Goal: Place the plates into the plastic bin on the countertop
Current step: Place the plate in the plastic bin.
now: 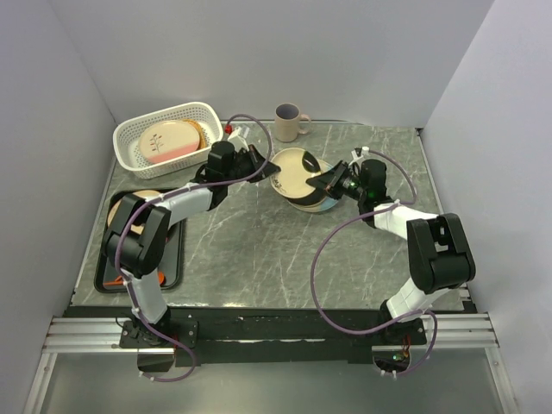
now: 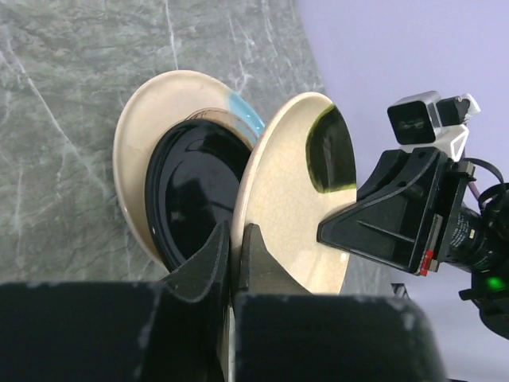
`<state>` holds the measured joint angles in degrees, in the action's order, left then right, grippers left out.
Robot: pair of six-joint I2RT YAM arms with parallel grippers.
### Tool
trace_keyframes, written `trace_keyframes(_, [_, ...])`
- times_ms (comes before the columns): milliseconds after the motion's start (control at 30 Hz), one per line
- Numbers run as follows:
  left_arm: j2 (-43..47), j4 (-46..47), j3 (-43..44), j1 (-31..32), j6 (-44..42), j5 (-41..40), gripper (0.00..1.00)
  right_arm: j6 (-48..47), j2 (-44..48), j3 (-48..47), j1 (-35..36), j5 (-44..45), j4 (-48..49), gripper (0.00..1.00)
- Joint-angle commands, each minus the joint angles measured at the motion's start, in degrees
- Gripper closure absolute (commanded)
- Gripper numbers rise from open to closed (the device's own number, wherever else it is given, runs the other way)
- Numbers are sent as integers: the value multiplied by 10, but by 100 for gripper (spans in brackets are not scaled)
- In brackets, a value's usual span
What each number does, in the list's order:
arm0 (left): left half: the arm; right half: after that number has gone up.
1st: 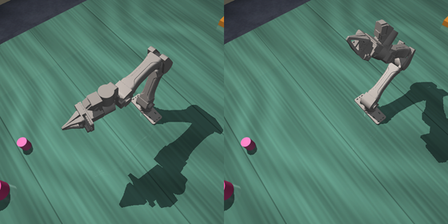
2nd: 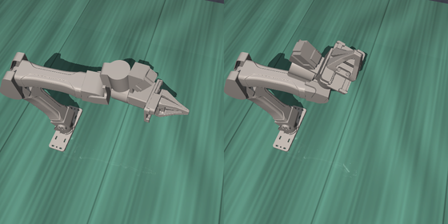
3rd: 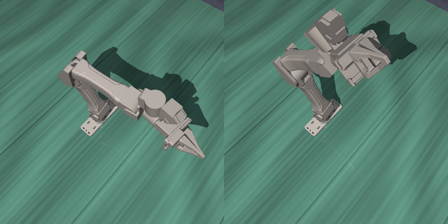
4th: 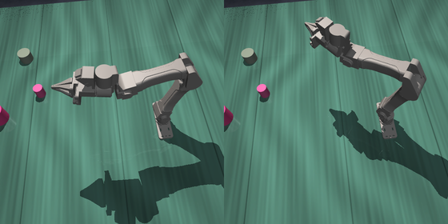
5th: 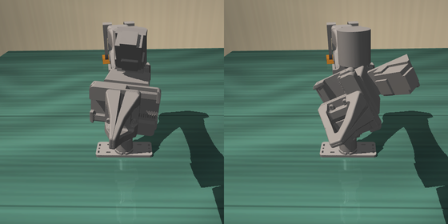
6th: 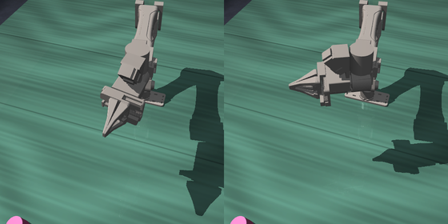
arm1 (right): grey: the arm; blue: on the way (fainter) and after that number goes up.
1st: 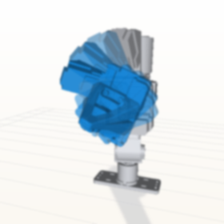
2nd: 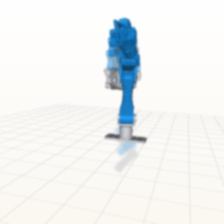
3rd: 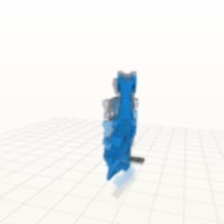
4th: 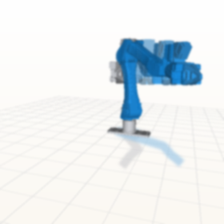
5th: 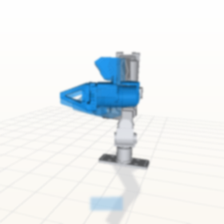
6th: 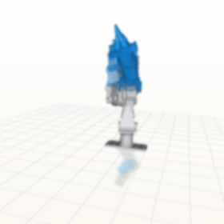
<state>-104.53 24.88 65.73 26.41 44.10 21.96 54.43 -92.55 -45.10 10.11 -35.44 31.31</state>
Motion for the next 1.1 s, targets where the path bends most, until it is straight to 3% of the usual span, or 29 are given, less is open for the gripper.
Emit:
trace_keyframes(0, [22,13,-12,7,-20,9,99,-4,48,-12,10,-10,37,100])
trace_keyframes(200, [43,8,-34,6,-27,-7,99,5,45,-17,15,-17,45,100])
trace_keyframes(367, [57,-6,-41,0,-33,-15,99,-2,40,-30,26,-12,43,85])
trace_keyframes(567, [92,-12,-74,-24,-37,-17,99,-37,41,-60,58,18,2,50])
trace_keyframes(767, [122,-13,-108,-48,-38,-17,99,-61,47,-71,77,44,-26,6])
trace_keyframes(800, [124,-14,-110,-51,-38,-17,99,-67,50,-72,79,52,-42,2])
trace_keyframes(1067, [125,13,-118,-60,-20,4,99,-128,112,-58,85,105,-124,0])
